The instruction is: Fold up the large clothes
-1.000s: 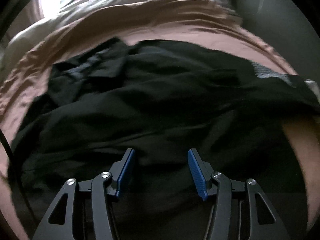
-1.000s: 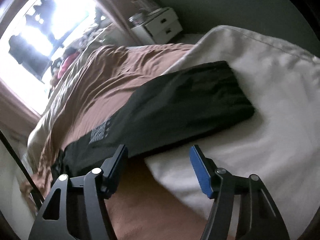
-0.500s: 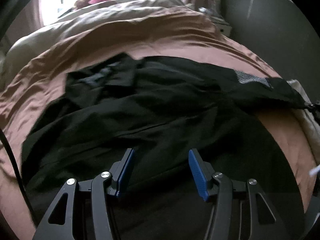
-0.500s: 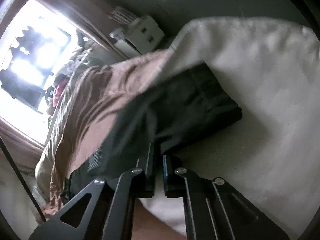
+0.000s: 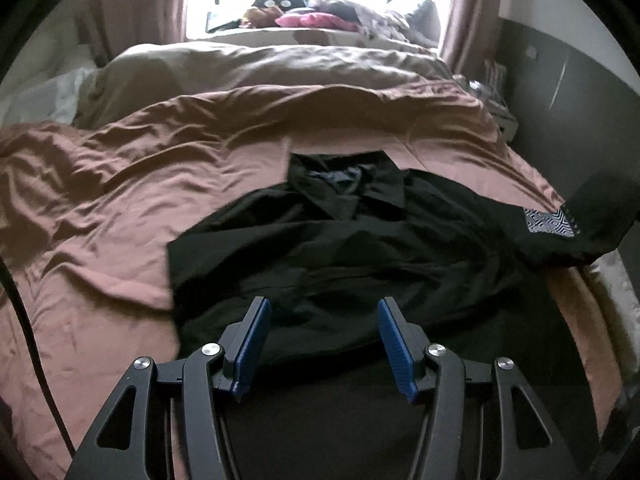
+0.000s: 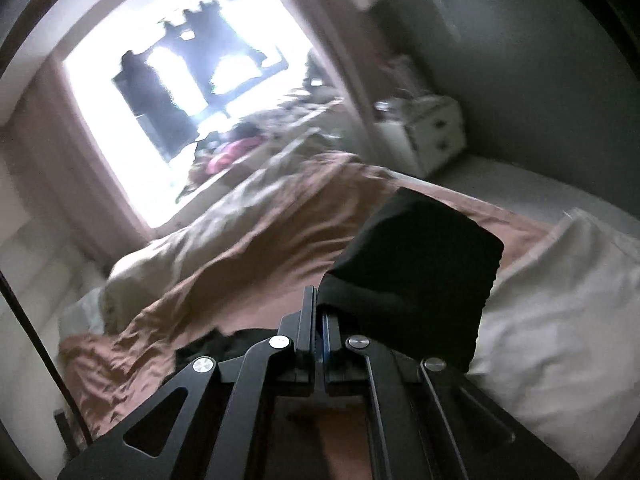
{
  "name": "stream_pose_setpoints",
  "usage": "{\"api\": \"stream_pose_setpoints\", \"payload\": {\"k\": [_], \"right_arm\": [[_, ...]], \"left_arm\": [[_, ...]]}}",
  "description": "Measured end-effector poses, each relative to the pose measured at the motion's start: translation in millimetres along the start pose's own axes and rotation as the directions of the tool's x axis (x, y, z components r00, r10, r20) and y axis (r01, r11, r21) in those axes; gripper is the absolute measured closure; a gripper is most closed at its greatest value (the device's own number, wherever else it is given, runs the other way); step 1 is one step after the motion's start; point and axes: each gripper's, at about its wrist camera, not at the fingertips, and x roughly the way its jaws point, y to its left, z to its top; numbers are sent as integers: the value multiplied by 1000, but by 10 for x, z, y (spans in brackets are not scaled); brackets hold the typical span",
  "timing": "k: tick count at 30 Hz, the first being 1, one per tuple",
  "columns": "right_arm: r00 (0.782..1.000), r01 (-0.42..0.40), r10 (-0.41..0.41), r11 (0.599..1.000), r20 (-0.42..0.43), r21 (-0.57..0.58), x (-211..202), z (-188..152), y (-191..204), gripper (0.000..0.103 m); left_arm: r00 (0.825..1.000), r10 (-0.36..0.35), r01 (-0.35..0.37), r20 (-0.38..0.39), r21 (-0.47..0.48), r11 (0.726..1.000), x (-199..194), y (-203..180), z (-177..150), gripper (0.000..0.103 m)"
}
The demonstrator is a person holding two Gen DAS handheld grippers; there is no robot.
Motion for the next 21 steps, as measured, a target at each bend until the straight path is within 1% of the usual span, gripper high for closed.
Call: {"api": "stream_pose_setpoints", "payload": {"k": [2,3,5,9,13,14,17,21], "right_arm": [[999,-39,38,999,-10,-36,50,-16,340,103],[999,-51,51,998,-14,-47,74,-22,411,103],[996,-88,86,993,-30,-76,129,-51,700,103],[989,-140,134,982,-55,-127,202,-134,1153,103],[981,-186,174,969,-84,-164,377,-165,1401,103],[979,-196,183,966,-92,-169,445,-152,1401,103],[969,-232,211,958,-132,-170,742,-169,1431,103],[949,-275,241,948,-203,-161,1187,-313,1564,103]], "left_arm": [[1000,1,-1,14,-17,1000,-128,139,-27,45],[1000,6,-5,21,-23,1000,-178,197,-42,45],[999,14,-12,33,-43,999,-277,337,-74,45],[999,17,-13,48,-95,995,-441,638,-163,45],[998,27,-18,64,-139,990,-583,958,-275,45],[997,30,-20,65,-148,989,-606,1022,-299,45],[997,42,-30,63,-170,985,-668,1227,-391,45],[997,57,-45,58,-192,980,-739,1479,-517,45]]}}
